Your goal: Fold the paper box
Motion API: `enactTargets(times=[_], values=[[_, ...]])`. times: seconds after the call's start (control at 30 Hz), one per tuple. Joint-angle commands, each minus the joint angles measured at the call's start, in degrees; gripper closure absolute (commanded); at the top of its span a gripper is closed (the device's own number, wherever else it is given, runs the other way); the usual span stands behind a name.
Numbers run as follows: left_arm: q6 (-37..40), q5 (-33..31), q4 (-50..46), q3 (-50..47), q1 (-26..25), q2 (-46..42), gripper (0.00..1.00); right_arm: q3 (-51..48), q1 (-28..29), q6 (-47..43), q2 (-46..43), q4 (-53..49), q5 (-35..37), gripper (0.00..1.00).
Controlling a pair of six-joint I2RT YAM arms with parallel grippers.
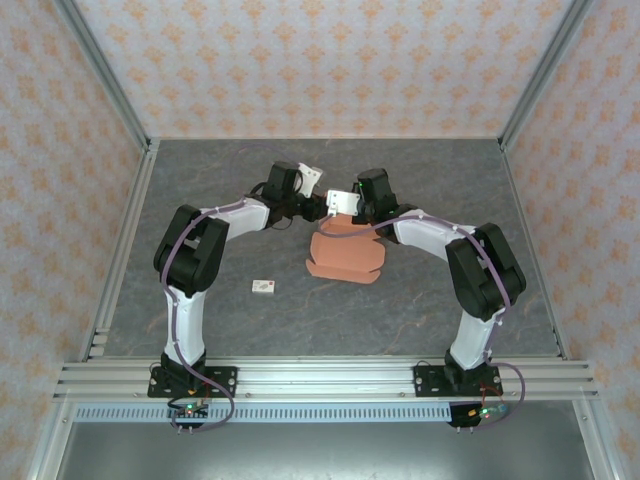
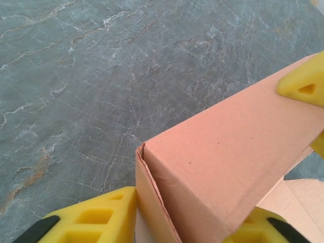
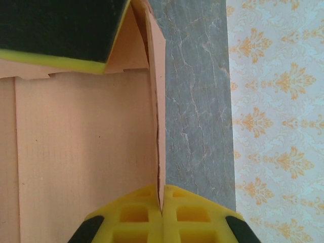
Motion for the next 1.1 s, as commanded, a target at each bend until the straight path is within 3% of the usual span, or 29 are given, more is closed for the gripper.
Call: enactTargets(times=[0.0, 0.43, 0.57, 1.07], values=[[-1.6, -7.3, -2.8, -0.8, 0.9, -0.8, 0.73, 0.2, 0.2, 1.8, -3.4, 2.1, 0.5, 1.0], [-2.7, -21.6, -2.3, -1.9, -1.6, -2.4, 0.83, 0.4, 1.4, 1.6, -3.2, 1.0, 0.3, 1.0], [-2.7, -29.2, -2.6, -2.2, -2.9, -3.0, 0.86, 0.2, 1.9, 1.8, -3.2, 1.2, 0.3, 1.0], [-10.0, -42.2, -3.2, -0.7, -5.9, -1.4, 0.92, -0.3, 2.7, 4.2, -2.4, 2.4, -0.9, 1.0]])
